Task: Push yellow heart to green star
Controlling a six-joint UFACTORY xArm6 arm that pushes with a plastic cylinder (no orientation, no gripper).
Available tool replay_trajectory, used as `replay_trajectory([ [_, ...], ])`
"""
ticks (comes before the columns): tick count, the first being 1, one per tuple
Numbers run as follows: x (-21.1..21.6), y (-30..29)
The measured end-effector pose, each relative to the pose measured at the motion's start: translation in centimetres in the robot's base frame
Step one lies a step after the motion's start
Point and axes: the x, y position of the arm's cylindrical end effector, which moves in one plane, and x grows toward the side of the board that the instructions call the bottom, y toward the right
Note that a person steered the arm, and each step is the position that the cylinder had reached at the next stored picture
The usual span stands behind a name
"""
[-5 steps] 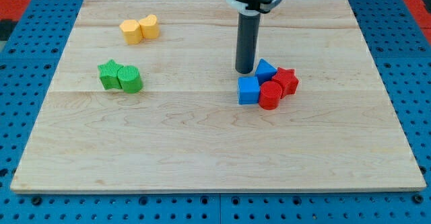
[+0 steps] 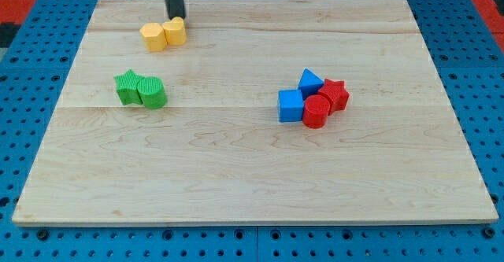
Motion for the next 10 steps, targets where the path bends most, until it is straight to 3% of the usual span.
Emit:
replay_trajectory([
  [3,1.4,-0.2],
  [6,1.8,4.7],
  [9,5.5,4.5],
  [10,4.5,2.8],
])
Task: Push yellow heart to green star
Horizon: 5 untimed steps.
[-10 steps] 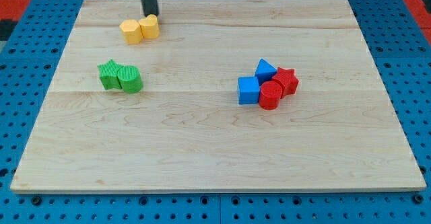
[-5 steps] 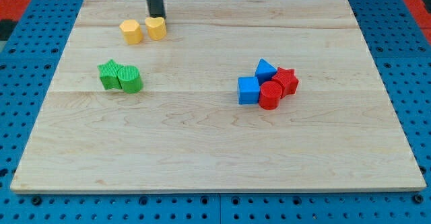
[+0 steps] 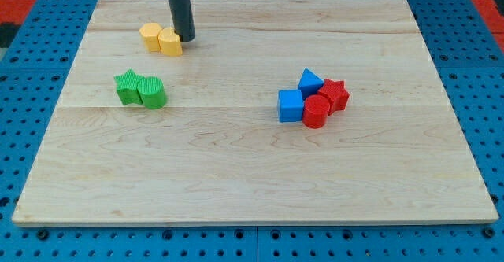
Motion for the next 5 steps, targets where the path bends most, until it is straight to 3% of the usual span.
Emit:
replay_trajectory([
  [2,0.0,-1.7],
  [5,6.7,-1.8],
])
